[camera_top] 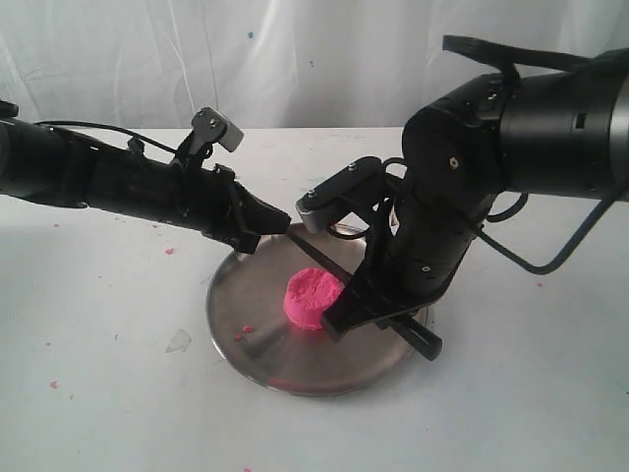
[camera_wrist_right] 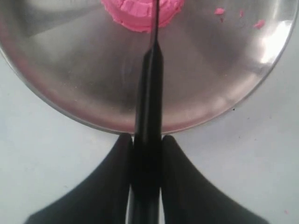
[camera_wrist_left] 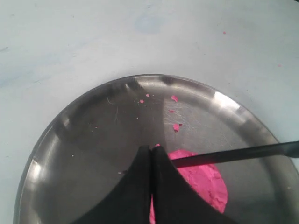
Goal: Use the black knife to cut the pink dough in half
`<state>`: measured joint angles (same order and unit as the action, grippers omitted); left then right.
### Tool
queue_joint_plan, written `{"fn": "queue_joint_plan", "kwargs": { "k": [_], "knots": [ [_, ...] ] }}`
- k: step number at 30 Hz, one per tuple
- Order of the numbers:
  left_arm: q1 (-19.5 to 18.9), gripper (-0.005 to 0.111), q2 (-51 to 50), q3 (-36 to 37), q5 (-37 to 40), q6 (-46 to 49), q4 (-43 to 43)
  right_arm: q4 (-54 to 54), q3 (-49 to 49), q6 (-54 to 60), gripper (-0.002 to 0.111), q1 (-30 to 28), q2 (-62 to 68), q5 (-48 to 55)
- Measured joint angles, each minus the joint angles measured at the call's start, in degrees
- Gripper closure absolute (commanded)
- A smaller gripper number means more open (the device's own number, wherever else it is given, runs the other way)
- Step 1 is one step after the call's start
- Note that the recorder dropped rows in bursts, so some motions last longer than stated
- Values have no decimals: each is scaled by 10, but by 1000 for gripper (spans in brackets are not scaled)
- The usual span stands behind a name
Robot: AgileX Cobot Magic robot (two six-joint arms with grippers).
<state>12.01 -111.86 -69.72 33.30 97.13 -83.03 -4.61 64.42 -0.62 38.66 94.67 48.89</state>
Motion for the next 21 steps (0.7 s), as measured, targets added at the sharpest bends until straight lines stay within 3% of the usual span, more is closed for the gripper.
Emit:
{"fn": "queue_joint_plan", "kwargs": {
  "k": [21],
  "knots": [
    [0,107,0,5,19,18,-28,19,-38,12,108,0,17,-60]
  ]
}}
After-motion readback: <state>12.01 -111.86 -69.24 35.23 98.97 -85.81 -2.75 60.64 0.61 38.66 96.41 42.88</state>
